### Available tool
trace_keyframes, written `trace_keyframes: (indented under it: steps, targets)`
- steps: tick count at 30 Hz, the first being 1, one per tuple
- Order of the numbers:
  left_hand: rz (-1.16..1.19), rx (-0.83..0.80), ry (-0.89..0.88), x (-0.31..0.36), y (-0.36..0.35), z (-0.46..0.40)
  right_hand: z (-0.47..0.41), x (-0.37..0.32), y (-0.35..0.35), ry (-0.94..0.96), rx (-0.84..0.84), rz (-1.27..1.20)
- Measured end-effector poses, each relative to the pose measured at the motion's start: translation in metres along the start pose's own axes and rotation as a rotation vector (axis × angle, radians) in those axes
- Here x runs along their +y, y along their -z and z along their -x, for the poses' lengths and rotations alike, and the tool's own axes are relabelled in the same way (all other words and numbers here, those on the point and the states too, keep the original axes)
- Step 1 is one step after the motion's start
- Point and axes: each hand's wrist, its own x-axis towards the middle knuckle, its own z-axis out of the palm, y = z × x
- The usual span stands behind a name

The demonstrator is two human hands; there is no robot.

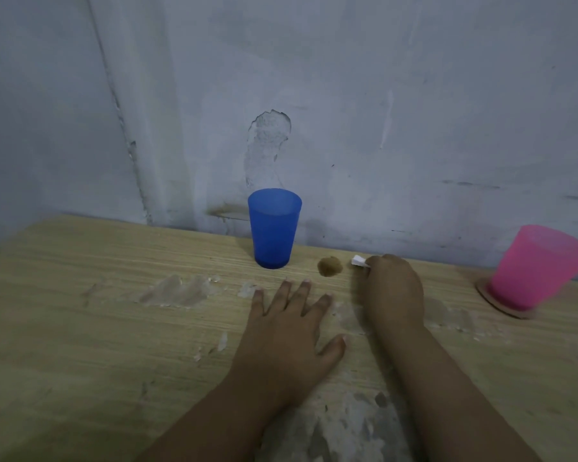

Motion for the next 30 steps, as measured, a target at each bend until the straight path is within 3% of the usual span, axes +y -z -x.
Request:
trace_keyframes:
  steps: [4,8,12,23,30]
  targets:
    - [-0.052,0.027,-0.022,0.004,0.010,-0.001,0.003,-0.006,0.000,0.106,-0.050,0.169]
    - [-0.054,0.074,-0.198,0.022,0.022,0.006,0.001,-0.007,-0.002,0.153,-0.077,0.219]
    - [0.058,0.001,-0.296,0.042,0.010,0.025,-0.008,0.001,-0.004,0.171,-0.051,0.127]
    - [0.022,-0.016,-0.157,0.041,0.011,0.027,-0.031,-0.017,0.000,0.240,-0.228,-0.412]
    - [-0.032,0.014,-0.266,0.042,0.002,0.026,-0.013,0.002,0.010,0.397,-0.280,-0.425]
